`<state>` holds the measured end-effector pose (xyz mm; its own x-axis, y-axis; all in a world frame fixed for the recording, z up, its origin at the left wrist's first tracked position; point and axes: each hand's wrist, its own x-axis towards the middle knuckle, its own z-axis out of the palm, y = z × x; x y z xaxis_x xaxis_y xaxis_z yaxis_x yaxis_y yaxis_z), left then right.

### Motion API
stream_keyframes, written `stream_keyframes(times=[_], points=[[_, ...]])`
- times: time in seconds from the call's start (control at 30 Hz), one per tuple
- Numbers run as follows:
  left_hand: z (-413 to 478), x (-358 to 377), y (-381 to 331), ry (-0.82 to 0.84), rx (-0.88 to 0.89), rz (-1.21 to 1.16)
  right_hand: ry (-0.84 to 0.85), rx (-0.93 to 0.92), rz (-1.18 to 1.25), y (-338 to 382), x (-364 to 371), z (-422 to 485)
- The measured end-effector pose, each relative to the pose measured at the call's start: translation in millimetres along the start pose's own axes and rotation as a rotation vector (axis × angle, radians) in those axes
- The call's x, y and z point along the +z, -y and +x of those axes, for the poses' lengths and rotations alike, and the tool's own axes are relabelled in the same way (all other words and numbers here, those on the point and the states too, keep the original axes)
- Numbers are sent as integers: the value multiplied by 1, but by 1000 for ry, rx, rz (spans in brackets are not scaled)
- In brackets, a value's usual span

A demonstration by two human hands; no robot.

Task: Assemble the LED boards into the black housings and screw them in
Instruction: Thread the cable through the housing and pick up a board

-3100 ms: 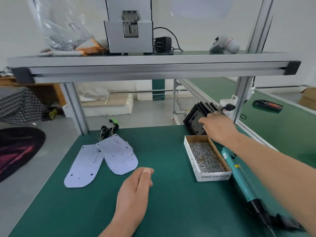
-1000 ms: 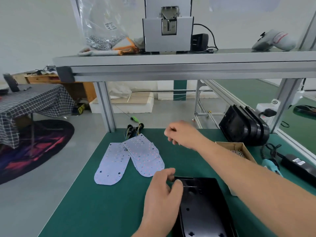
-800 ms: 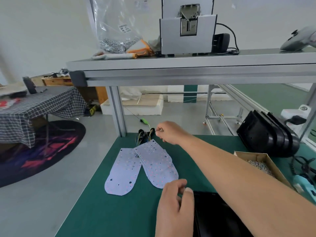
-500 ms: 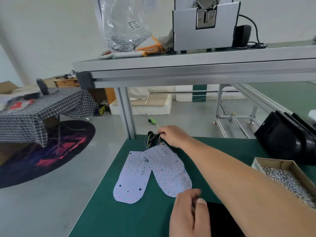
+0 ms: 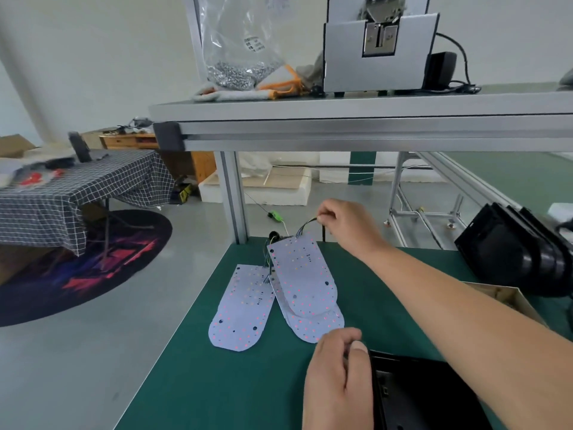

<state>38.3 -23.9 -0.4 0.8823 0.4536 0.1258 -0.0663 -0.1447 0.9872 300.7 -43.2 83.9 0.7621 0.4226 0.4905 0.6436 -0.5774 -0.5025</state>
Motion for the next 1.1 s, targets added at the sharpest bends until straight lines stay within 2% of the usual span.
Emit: stream_keyframes(times=[0.1, 0.17, 0.23, 0.27, 0.33, 0.4, 0.47, 0.63, 0.73, 0.8, 0.87, 0.93, 1.0, 1.1], points=[[-4, -2, -2, -3, 36, -7, -79, -33, -24, 1, -33, -25], [-6, -5, -5, -32, 139, 46, -144, -74, -31, 2, -57, -49], [-7, -8, -9, -127, 303, 162, -197, -157, -3, 6, -82, -77], [-6, -9, -9, -197, 325, 181, -197, -200, 18, 10, -94, -93], [-2, -13, -13, -269, 194, 100, -152, -214, 83, 17, -113, -123], [2, -16, -15, -239, 51, 34, -118, -145, 178, 21, -128, -152], [3, -19, -16, -182, 25, 6, -101, -98, 260, 25, -139, -179], [-3, -17, -19, 117, 234, -52, -121, -158, 360, 36, -151, -219], [-4, -18, -27, 76, 291, -168, -129, -107, 453, 39, -149, -229], [1, -24, -29, 8, 296, -224, -44, -67, 492, 37, -149, -230], [4, -30, -33, -49, 319, -219, 90, -53, 406, 33, -149, -228], [5, -34, -35, -84, 342, -201, 223, -77, 219, 25, -148, -224], [6, -35, -38, -102, 342, -206, 256, -140, -13, 19, -146, -213], [6, -36, -39, -99, 309, -294, 256, -208, -125, 7, -139, -195]])
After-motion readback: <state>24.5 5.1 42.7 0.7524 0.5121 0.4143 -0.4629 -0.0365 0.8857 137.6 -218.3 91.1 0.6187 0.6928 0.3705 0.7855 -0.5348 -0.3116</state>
